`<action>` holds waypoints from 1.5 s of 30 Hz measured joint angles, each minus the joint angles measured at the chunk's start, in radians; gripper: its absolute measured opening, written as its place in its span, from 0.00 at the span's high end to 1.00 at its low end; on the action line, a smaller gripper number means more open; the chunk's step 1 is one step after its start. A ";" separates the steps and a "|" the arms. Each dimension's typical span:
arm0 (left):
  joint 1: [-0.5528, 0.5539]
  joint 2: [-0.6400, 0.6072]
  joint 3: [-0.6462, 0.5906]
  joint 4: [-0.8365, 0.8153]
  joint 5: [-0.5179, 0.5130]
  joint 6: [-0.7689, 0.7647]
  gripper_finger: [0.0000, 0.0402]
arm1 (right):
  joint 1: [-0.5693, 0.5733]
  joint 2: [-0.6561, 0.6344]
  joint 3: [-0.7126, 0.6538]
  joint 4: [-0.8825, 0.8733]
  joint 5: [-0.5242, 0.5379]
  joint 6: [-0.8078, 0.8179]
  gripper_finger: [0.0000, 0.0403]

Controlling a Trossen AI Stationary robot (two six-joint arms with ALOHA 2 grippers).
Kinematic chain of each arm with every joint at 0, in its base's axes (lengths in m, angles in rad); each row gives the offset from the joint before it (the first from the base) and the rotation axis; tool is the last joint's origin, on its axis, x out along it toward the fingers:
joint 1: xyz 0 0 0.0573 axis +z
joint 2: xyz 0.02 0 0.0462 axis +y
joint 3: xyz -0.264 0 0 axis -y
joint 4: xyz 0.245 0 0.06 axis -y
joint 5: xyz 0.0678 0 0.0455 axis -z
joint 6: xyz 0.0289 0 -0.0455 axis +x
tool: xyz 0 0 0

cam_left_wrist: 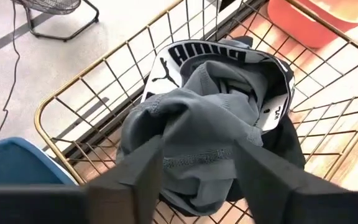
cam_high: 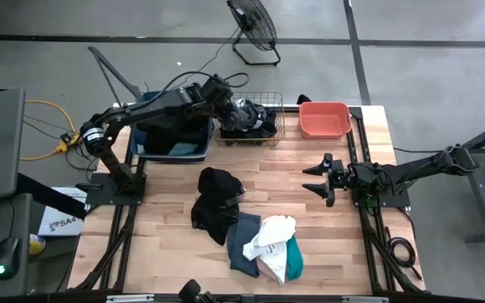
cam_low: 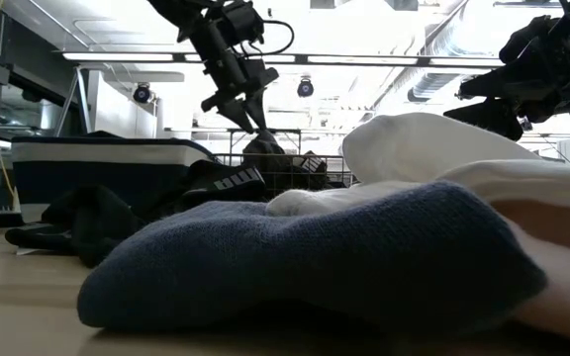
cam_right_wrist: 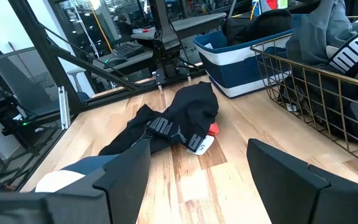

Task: Pick & Place Cloths
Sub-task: Put the gray underwear into the wire basket

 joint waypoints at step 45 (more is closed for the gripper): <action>-0.014 0.120 0.000 0.121 0.216 0.093 0.77 | 0.000 0.000 0.000 0.000 0.003 0.000 0.35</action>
